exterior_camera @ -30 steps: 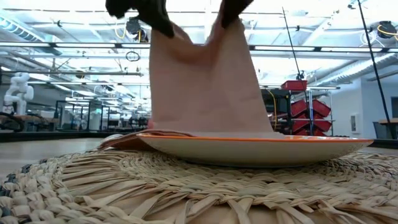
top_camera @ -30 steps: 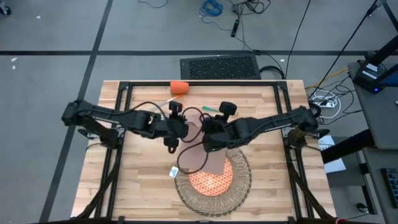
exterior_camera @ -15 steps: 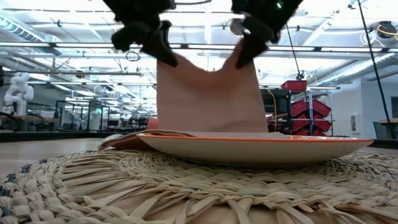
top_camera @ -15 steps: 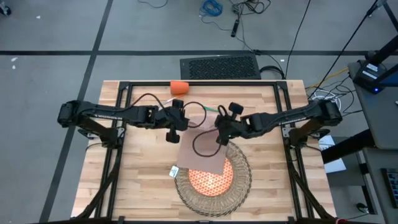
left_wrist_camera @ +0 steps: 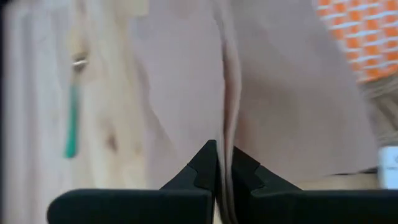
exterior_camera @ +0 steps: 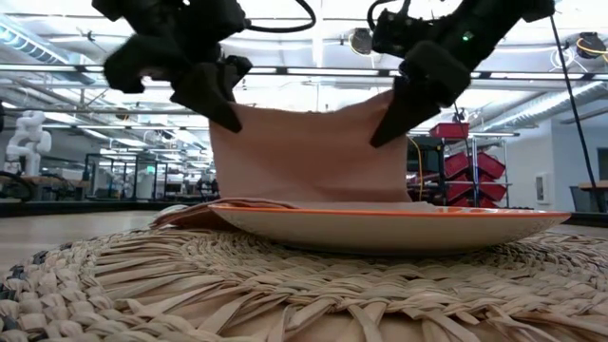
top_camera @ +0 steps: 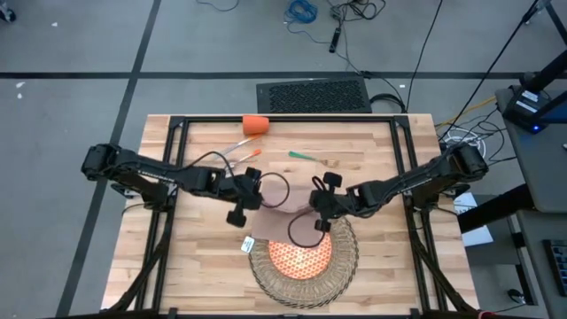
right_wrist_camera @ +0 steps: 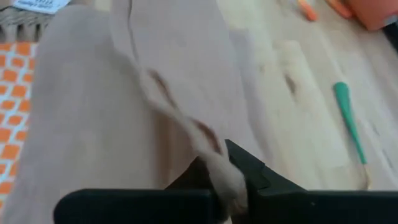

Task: Set table place
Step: Fold the napkin

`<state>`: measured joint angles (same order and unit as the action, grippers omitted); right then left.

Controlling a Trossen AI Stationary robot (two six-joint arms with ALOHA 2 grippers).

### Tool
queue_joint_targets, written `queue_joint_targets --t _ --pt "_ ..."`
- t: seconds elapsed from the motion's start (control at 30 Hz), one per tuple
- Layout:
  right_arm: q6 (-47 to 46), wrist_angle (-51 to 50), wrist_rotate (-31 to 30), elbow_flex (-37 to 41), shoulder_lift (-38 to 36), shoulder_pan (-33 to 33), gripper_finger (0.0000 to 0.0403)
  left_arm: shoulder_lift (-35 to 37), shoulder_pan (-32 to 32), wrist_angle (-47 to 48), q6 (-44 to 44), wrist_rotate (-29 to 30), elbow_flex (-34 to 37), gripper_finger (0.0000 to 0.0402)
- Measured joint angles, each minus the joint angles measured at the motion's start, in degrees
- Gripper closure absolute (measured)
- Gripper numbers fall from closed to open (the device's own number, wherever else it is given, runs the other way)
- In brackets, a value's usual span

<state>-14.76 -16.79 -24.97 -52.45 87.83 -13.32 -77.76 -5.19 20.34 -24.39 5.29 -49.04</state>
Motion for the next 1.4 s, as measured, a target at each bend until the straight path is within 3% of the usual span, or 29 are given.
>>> queue_joint_targets --t 0.37,0.5,0.7,0.9,1.03,1.4 --pt "-2.95 5.52 8.81 2.39 0.06 -4.46 0.0403 -0.74 -3.25 -0.39 4.61 -3.64 0.02 0.0402" --pt "-4.34 6.72 9.16 2.39 0.78 -6.42 0.0403 -1.07 -4.33 0.15 5.27 -4.01 0.02 0.0402" --pt "-5.76 8.18 14.67 2.39 4.19 -6.73 0.0403 -3.34 -4.32 0.41 6.17 -6.64 -0.02 0.0402" --pt "-5.52 11.7 16.38 2.39 8.06 -6.87 0.0387 -7.77 -4.35 0.41 7.48 -7.76 -0.02 0.0398" --pt "-5.72 12.75 16.1 2.39 8.72 -7.6 0.0348 -10.58 -4.68 0.15 7.81 -9.35 -0.02 0.0367" --pt "-9.34 16.08 15.95 2.39 8.72 -11.11 0.0249 -11.61 -7.93 -3.17 13.28 -8.14 -0.02 0.0226"
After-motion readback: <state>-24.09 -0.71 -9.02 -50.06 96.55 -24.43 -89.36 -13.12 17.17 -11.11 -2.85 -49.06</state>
